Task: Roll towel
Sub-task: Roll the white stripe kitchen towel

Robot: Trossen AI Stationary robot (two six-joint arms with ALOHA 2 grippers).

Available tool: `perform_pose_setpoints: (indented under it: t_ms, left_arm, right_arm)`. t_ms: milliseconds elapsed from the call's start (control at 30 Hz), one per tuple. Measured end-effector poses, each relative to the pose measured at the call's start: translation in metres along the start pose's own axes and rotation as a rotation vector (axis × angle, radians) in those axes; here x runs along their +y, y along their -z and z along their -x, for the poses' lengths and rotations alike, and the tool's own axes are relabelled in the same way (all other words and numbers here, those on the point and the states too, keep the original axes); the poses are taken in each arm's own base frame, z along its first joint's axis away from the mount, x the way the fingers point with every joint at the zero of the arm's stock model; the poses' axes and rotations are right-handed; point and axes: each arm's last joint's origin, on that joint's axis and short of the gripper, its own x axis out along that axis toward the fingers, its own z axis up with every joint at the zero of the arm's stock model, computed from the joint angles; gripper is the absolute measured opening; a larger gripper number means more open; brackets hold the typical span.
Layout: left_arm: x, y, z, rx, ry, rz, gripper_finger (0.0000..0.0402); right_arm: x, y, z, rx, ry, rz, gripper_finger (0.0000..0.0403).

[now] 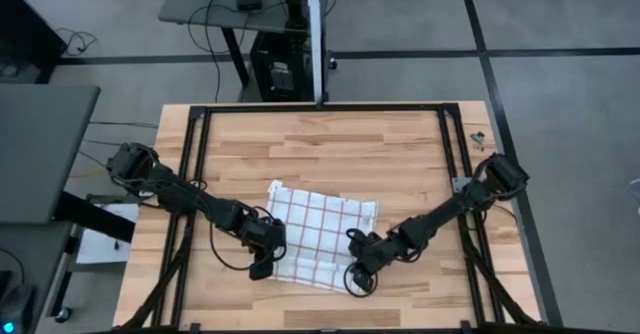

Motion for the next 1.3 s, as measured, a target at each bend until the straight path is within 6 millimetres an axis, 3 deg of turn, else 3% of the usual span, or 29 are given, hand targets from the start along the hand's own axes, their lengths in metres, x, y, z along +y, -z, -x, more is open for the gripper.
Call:
perform_pose_setpoints:
  t_ms: [467,700,900,1100,1233,1300]
  left_arm:
    - [0.005,-0.001,0.0,-0.039,-0.09,0.009,0.0001]
    - [0.006,-0.001,0.003,-0.001,-0.116,0.011,0.0061]
    - [0.001,-0.016,0.031,0.011,-0.218,-0.06,0.0113]
    - [-0.008,-0.033,0.065,-0.08,-0.396,-0.146,0.0119]
    - [-0.016,-0.032,0.072,-0.098,-0.26,-0.161,0.0113]
    - [-0.018,-0.024,0.07,-0.091,-0.184,-0.168,0.0109]
  right_arm:
    - [-0.011,-0.007,0.0,-0.001,0.065,0.01,0.0013]
    - [-0.02,-0.014,0.004,0.013,0.115,-0.018,0.0074]
    - [-0.02,-0.028,0.031,-0.009,0.115,0.005,0.0121]
    - [-0.015,-0.045,0.066,-0.096,0.047,-0.016,0.0133]
    - [0.0,-0.05,0.075,-0.176,-0.073,-0.004,0.013]
    - [0.008,-0.048,0.069,-0.188,-0.137,0.01,0.012]
